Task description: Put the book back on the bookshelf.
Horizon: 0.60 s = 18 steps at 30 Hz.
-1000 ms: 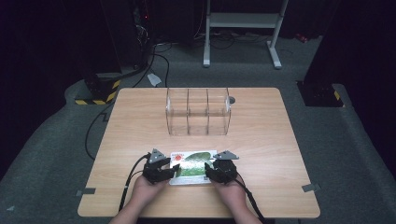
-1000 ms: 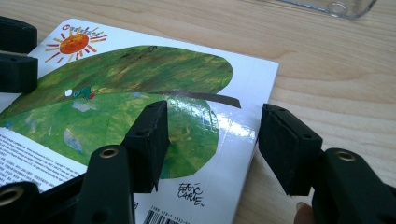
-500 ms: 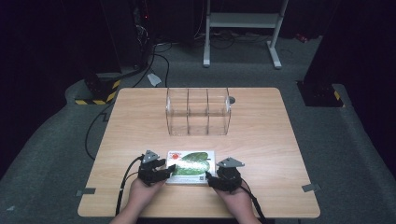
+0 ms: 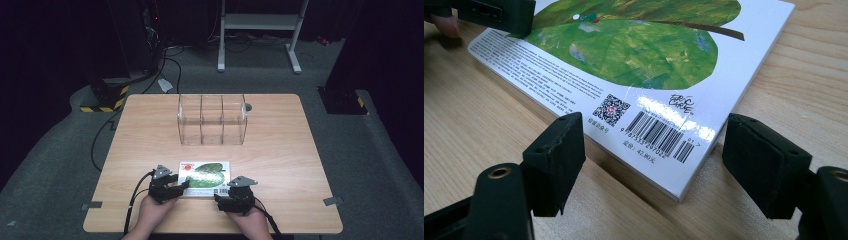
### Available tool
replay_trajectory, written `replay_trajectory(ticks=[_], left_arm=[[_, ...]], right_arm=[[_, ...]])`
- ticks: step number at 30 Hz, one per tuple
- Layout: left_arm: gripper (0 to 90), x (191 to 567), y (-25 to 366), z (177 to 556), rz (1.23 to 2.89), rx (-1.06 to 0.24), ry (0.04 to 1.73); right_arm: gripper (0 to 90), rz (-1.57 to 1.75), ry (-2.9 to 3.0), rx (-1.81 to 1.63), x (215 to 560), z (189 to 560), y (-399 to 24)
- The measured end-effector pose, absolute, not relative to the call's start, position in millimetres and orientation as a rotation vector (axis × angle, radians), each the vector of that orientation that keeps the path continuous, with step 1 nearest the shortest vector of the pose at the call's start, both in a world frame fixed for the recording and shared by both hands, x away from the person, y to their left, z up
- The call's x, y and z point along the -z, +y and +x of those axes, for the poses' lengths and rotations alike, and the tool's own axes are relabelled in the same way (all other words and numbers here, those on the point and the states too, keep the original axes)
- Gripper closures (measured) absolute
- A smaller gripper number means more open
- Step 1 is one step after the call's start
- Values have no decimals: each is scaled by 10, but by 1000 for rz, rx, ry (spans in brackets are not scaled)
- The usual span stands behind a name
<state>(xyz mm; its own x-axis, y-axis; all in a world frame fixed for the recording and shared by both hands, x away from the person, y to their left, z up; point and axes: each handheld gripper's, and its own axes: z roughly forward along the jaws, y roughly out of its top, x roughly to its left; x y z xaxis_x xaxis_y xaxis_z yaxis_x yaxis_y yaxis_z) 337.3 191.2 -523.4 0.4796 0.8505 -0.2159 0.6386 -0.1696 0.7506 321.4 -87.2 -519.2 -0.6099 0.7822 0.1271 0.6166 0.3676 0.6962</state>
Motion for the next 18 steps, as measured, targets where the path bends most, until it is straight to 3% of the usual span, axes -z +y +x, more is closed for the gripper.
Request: replay_trajectory(ticks=[18], left_arm=[[439,5153,1903,3316,1895,-378,1200]], right_arm=[[212,1234,2416,-1099,5211,3211,-883]])
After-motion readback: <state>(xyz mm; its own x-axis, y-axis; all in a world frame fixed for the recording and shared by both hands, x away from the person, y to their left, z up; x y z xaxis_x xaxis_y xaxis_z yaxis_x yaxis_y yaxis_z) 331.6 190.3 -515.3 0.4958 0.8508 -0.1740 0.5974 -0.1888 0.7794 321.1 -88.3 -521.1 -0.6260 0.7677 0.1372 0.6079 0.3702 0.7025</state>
